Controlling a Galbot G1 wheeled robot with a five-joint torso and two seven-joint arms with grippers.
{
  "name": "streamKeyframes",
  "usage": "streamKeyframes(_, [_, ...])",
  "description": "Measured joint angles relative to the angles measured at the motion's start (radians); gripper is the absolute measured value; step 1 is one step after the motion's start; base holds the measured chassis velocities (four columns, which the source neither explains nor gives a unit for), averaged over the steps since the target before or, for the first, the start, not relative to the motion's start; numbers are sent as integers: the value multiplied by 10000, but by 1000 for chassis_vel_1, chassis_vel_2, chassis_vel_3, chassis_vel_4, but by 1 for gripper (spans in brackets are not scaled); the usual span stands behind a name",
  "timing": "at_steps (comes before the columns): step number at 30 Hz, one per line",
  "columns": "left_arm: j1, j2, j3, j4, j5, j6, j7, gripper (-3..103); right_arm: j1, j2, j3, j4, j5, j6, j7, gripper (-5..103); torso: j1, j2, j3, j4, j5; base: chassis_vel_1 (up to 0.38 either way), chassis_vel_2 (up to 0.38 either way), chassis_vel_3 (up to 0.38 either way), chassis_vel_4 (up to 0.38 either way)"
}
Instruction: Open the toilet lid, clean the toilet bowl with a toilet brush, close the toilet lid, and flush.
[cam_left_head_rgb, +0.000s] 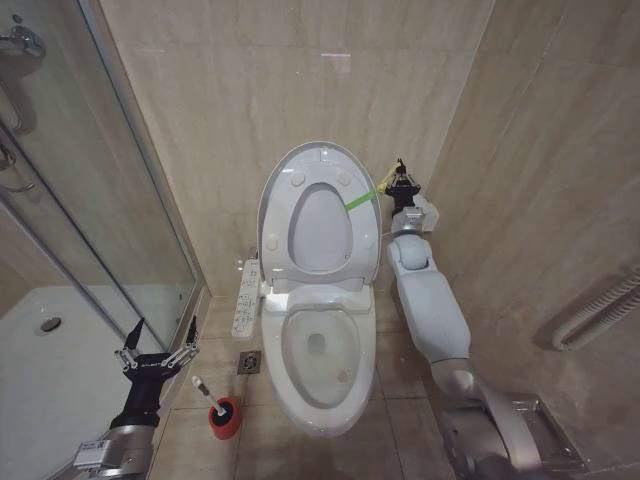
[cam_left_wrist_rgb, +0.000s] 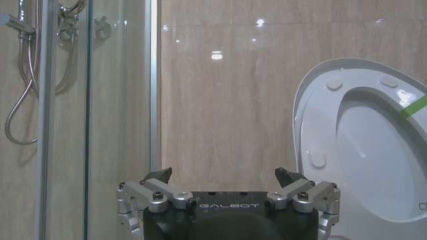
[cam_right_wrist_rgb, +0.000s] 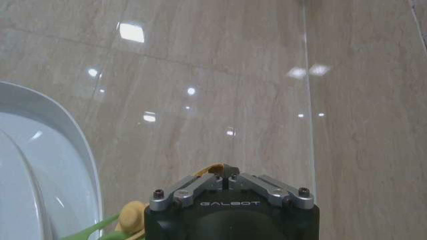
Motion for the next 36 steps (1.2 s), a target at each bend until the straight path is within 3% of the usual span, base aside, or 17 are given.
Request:
streamKeyframes(13, [0, 0, 0, 0, 0, 0, 0, 100, -180, -65, -140, 357, 332, -110, -42, 1, 0, 0, -1, -3, -1, 0, 0, 0, 0])
streamKeyframes(19, [0, 0, 0, 0, 0, 0, 0, 100, -1119, -479, -484, 1759, 1071, -703, 17, 1, -1, 1, -2, -6, 0, 0, 0, 0, 0])
streamKeyframes(20, [0, 0, 0, 0, 0, 0, 0, 100, -1253, -589, -523, 1926, 1144, -764, 22, 19, -1, 1, -2, -5, -1, 0, 0, 0, 0])
streamKeyframes(25, [0, 0, 0, 0, 0, 0, 0, 100, -1848, -1145, -671, 2918, 1590, -1103, 33, 19, -1, 1, -2, -4, 0, 0, 0, 0, 0])
streamKeyframes(26, [0, 0, 0, 0, 0, 0, 0, 100, -2039, -1364, -706, 3287, 1736, -1223, 46, 46, -1, 1, -2, -4, 0, 0, 0, 0, 0])
streamKeyframes(33, [0, 0, 1, 0, 0, 0, 0, 100, -2735, -2022, -722, 4434, 2319, -1551, 127, 46, -1, 1, -2, -4, 0, 0, 0, 0, 0])
streamKeyframes(34, [0, 0, 0, 0, 0, 0, 0, 100, -2854, -2095, -722, 4616, 2447, -1627, 158, 73, -1, 1, -2, -4, 1, 0, 0, 0, 0])
streamKeyframes(36, [0, 0, 0, 0, 0, 0, 0, 100, -2998, -2179, -722, 4834, 2596, -1719, 189, 73, -2, 1, -2, -4, 0, 0, 0, 0, 0])
